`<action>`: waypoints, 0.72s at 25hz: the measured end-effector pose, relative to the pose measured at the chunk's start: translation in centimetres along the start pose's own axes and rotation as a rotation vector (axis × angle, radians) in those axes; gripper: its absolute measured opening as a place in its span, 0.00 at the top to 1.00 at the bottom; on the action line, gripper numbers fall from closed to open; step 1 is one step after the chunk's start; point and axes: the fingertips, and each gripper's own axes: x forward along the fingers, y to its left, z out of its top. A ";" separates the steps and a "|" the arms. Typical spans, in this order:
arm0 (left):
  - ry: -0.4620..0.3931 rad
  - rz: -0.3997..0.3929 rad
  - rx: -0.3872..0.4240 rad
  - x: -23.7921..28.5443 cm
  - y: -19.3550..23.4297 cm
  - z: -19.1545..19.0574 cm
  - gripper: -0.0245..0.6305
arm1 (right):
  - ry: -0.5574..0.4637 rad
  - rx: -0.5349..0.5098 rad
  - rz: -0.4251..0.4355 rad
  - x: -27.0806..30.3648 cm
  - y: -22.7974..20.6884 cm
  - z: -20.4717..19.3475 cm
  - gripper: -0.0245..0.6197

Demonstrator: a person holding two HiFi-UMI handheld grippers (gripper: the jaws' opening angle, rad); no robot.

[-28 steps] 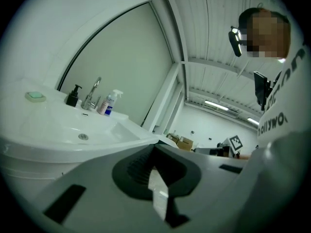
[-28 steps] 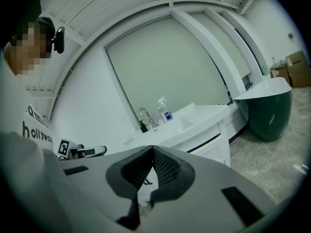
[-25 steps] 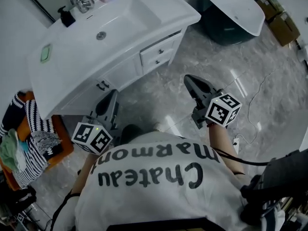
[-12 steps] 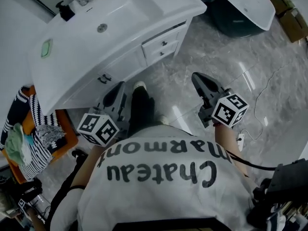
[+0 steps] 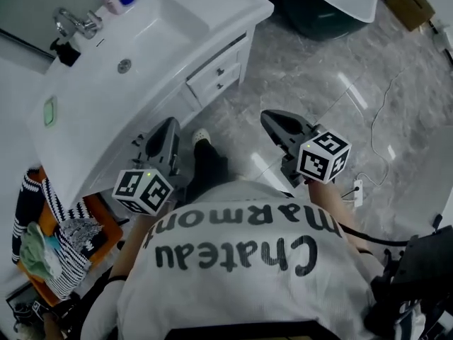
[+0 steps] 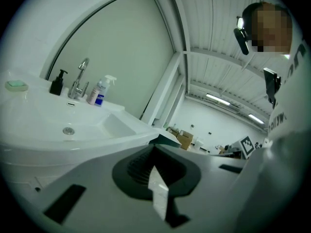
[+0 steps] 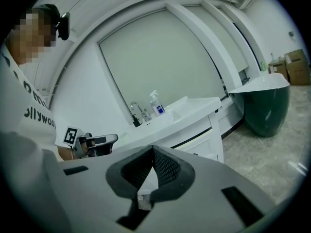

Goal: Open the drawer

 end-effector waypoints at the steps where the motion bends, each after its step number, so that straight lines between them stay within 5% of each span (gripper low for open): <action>1: 0.008 -0.002 -0.009 0.5 0.4 -0.1 0.95 | 0.009 0.003 -0.001 0.6 -0.1 -0.1 0.95; 18: 0.127 0.001 -0.036 6.5 6.0 -5.8 0.95 | 0.081 0.133 -0.060 11.3 -9.4 -5.4 0.95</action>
